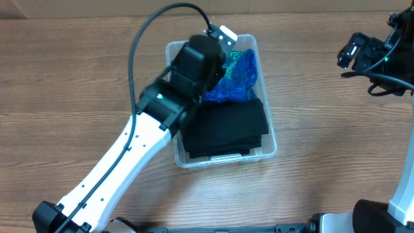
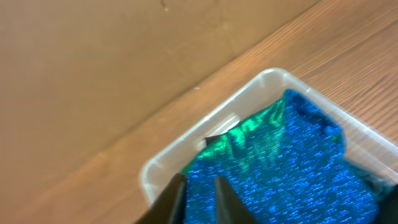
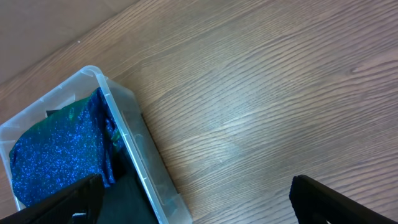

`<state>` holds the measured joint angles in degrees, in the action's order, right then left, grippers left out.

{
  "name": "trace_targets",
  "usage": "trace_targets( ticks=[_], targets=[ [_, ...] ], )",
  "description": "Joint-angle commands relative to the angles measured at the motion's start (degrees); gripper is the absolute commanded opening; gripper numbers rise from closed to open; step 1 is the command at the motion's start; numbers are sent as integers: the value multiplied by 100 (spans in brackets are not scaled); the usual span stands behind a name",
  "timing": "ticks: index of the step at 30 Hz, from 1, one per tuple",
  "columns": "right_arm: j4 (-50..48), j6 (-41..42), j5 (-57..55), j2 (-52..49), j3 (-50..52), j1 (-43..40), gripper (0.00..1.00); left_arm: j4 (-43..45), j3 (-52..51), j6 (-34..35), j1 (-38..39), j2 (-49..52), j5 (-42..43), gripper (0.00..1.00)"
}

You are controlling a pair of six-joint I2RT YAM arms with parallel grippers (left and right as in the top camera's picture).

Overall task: Pack container
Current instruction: 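Release the sequined cloth and press it flat in the bin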

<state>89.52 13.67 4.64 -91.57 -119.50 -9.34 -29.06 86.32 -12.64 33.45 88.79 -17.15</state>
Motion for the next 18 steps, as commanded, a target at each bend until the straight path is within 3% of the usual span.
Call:
trace_targets(
  ticks=[1, 11, 18],
  targets=[
    [-42, -22, -2, 90, -44, -4, 100, -26, 96, 789, -376, 258, 1532, 10],
    [-42, -24, -2, 90, -44, -4, 100, -586, 94, 1364, -417, 1714, 2481, 4],
    [-42, -22, -2, 90, -44, -4, 100, -1182, 94, 1690, -417, 2658, 2437, 4]
  ],
)
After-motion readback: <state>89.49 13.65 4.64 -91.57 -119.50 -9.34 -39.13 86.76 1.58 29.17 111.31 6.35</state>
